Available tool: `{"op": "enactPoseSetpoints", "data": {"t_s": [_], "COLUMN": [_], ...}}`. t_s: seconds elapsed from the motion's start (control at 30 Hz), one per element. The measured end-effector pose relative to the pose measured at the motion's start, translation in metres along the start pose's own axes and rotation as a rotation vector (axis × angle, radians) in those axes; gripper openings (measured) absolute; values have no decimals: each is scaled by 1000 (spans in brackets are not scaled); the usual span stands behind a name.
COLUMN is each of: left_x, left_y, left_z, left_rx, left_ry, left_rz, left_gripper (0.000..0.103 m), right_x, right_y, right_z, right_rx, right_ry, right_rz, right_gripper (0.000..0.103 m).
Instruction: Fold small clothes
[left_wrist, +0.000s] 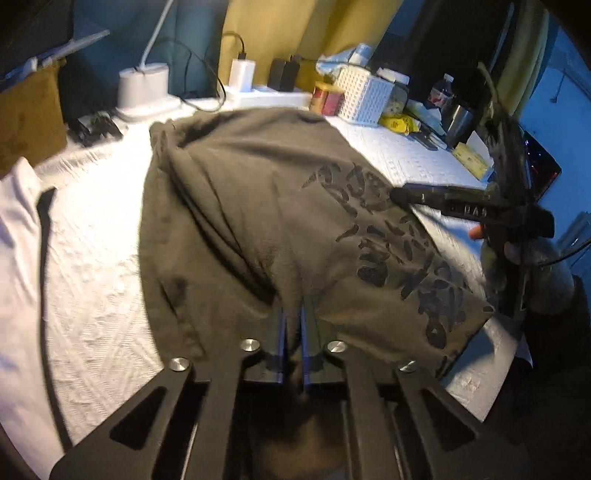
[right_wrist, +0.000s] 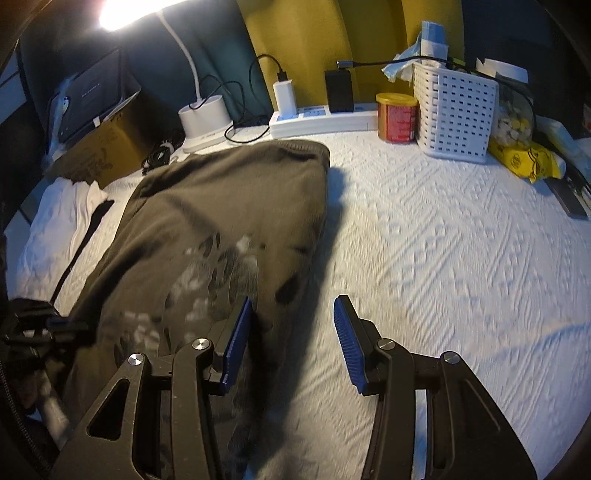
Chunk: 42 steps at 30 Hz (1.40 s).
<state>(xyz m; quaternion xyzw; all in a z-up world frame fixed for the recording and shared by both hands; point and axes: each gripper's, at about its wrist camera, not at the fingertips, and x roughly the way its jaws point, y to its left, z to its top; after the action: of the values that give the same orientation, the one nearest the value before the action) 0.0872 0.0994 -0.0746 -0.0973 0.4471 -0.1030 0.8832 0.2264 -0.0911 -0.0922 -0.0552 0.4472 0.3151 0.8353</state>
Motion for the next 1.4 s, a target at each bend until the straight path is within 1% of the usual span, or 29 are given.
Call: {"op": "enactPoseSetpoints", "data": {"t_s": [0.1, 0.2, 0.4, 0.43, 0.5, 0.57, 0.6, 0.63, 0.73, 0.77, 0.8, 0.83, 0.87, 0.93, 1.0, 1.13, 1.17, 1.23, 1.27, 1.3, 1.33, 1.37, 1.4], "left_x": [-15, -16, -20, -22, -26, -30, -30, -30, -23, -20, -20, -21, -22, -29, -37, -41, -40, -37, -36, -36, -36, -35, -35], "left_y": [4, 9, 14, 14, 13, 11, 9, 7, -1, -4, -7, -8, -7, -3, -4, -3, -3, -3, -1, 0, 1, 1, 0], "left_z": [-1, -4, -11, -12, -17, -24, -26, -28, -36, -39, -42, -43, -43, -42, -43, -47, -48, -50, -51, -52, -53, -54, -54], "left_rx": [4, 3, -70, -77, -89, -94, -95, -94, -57, -41, -20, -3, 3, 1, 26, 53, 51, 49, 30, 14, 4, 4, 1], "left_ry": [-23, -7, 5, 0, -2, -2, -4, -3, 23, 35, 32, 33, 36, 26, 18, 40, 42, 49, 42, 39, 38, 34, 36], "left_rz": [24, 29, -11, -18, -47, -88, -95, -100, -118, -114, -101, -79, -68, -74, -58, -50, -35, -36, -35, -40, -45, -43, -41], "left_gripper": [4, 4, 6, 8, 22, 58, 61, 61, 60, 54, 46, 25, 9, 5, 3, 3, 3, 3, 4, 4, 5, 5, 6], "right_x": [-4, -7, -20, -23, -30, -36, -38, -41, -44, -44, -44, -43, -43, -43, -46, -51, -52, -54, -55, -57, -57, -58, -59], "right_y": [0, 1, 20, 24, 30, 34, 35, 37, 41, 43, 45, 46, 47, 48, 48, 50, 51, 56, 58, 62, 65, 69, 70], "right_z": [-9, -15, -33, -36, -42, -50, -52, -55, -64, -66, -69, -72, -74, -80, -85, -94, -96, -102, -104, -107, -109, -111, -111], "right_rx": [1, 5, -19, -25, -37, -42, -41, -38, -33, -34, -35, -34, -33, -29, -33, -35, -38, -53, -60, -73, -91, -110, -117], "right_ry": [0, 1, 9, 9, 10, 12, 14, 14, 21, 24, 29, 31, 35, 42, 35, 18, 14, 0, -4, -7, -8, -8, -5], "right_rz": [-2, 6, 26, 27, 28, 25, 24, 26, 34, 34, 34, 35, 39, 49, 44, 31, 29, 18, 18, 20, 23, 24, 28], "right_gripper": [49, 49, 49, 49, 49, 49, 49, 49, 49, 49, 49, 49, 49, 49, 49, 49, 49, 49, 48, 45, 38, 27, 12]}}
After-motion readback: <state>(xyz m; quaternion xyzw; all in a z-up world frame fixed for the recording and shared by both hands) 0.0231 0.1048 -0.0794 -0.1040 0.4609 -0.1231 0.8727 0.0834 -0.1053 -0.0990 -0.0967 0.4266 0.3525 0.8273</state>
